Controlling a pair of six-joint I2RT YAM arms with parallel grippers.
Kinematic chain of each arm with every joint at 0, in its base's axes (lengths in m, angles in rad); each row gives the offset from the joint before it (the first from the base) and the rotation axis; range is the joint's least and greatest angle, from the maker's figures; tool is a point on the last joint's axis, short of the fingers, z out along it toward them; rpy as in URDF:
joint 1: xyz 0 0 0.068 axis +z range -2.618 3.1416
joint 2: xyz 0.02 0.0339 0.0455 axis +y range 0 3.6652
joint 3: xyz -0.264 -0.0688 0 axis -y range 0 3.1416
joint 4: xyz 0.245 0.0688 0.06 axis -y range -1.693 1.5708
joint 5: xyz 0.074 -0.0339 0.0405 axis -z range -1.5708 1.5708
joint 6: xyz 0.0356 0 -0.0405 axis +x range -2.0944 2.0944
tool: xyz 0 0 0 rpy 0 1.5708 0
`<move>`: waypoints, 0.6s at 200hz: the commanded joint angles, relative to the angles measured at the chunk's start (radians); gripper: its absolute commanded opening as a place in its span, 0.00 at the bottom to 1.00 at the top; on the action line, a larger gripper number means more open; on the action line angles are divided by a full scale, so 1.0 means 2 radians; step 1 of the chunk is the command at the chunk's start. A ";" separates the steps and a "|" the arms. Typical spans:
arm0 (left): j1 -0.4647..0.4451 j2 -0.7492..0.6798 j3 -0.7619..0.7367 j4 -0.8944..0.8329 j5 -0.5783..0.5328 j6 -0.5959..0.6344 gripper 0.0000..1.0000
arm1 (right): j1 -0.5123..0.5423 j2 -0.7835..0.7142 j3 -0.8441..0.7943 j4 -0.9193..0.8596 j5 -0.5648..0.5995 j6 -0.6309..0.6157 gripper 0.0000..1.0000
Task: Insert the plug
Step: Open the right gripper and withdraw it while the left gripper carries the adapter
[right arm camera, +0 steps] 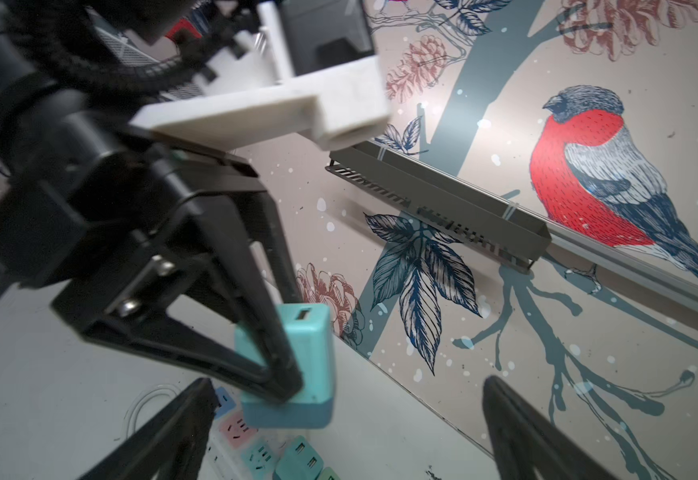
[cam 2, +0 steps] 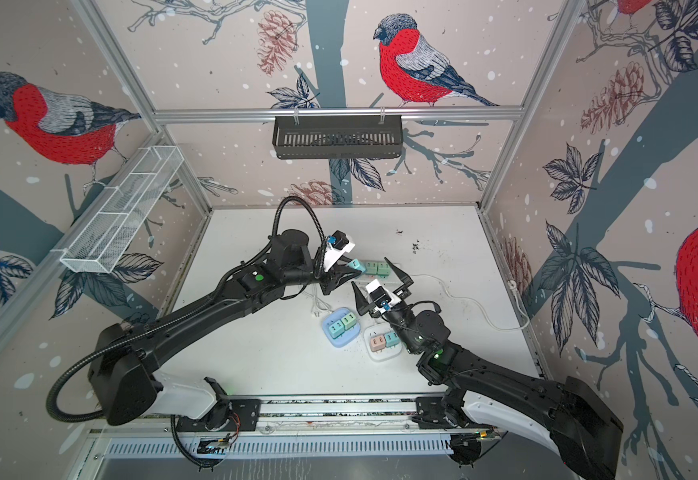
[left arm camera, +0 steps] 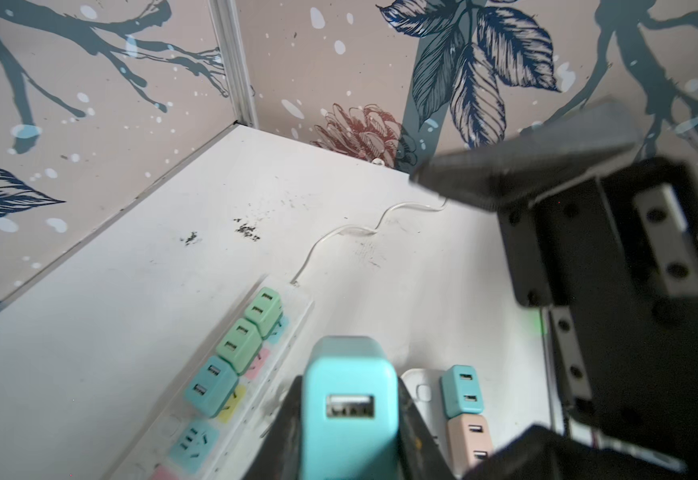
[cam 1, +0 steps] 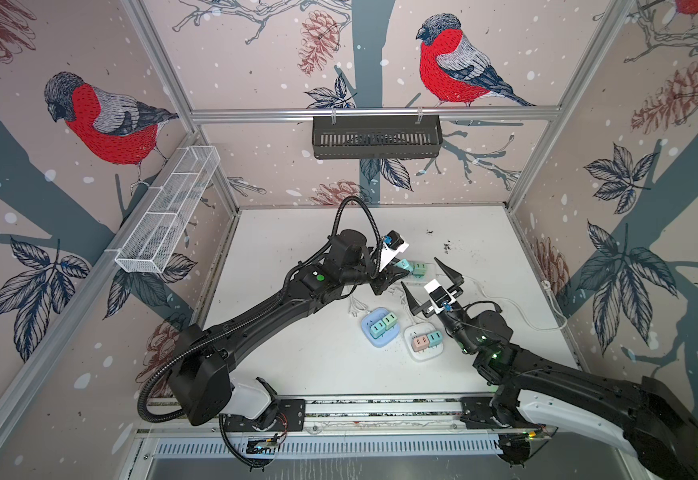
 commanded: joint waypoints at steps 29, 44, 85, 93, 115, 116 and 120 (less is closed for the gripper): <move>0.001 -0.035 -0.058 0.108 -0.065 0.149 0.00 | -0.050 -0.057 -0.063 -0.006 0.003 0.118 1.00; 0.002 -0.029 -0.037 0.073 -0.092 0.177 0.00 | -0.079 -0.060 -0.081 -0.003 0.024 0.163 1.00; 0.002 -0.015 -0.020 -0.009 -0.144 0.317 0.00 | -0.161 -0.081 -0.109 -0.055 0.034 0.283 1.00; 0.002 -0.018 -0.028 -0.005 -0.155 0.327 0.00 | -0.172 -0.085 -0.118 -0.058 0.033 0.296 1.00; 0.009 -0.012 -0.025 -0.022 -0.168 0.325 0.00 | -0.191 -0.092 -0.126 -0.078 0.029 0.327 1.00; 0.009 -0.011 -0.024 -0.025 -0.167 0.325 0.00 | -0.192 -0.092 -0.127 -0.077 0.029 0.327 1.00; 0.010 -0.009 -0.021 -0.033 -0.166 0.327 0.00 | -0.195 -0.091 -0.130 -0.073 0.031 0.328 1.00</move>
